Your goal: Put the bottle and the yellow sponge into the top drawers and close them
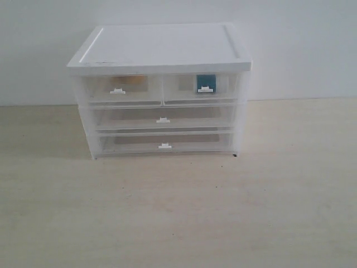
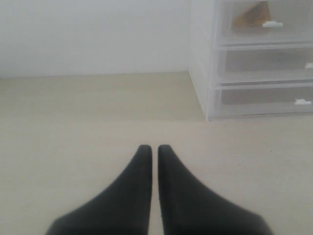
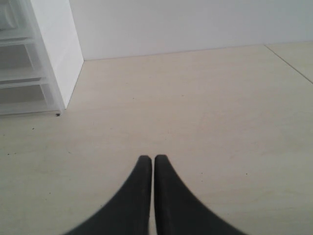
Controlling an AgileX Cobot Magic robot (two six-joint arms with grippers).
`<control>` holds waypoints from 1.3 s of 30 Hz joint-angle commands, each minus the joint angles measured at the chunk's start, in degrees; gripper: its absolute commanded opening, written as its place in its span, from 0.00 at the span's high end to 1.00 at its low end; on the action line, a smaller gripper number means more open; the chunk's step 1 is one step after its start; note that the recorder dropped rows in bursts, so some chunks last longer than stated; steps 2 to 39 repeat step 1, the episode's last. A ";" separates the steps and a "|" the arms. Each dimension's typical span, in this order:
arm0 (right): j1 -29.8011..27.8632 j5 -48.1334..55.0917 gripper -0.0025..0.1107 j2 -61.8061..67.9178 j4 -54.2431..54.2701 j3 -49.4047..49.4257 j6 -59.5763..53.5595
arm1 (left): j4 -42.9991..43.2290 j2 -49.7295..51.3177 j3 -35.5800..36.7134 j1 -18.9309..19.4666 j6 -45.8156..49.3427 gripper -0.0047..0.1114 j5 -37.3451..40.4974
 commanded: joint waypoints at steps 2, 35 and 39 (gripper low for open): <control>0.14 -0.47 0.98 -0.30 -0.06 0.26 -0.22 | 0.09 -0.21 0.20 0.07 0.00 0.92 -0.35; 0.14 -0.47 0.98 -0.30 -0.06 0.26 -0.22 | 0.09 -0.21 0.20 0.07 0.00 0.92 -0.35; 0.14 -0.47 0.98 -0.30 -0.06 0.26 -0.22 | 0.09 -0.21 0.20 0.07 0.00 0.92 -0.35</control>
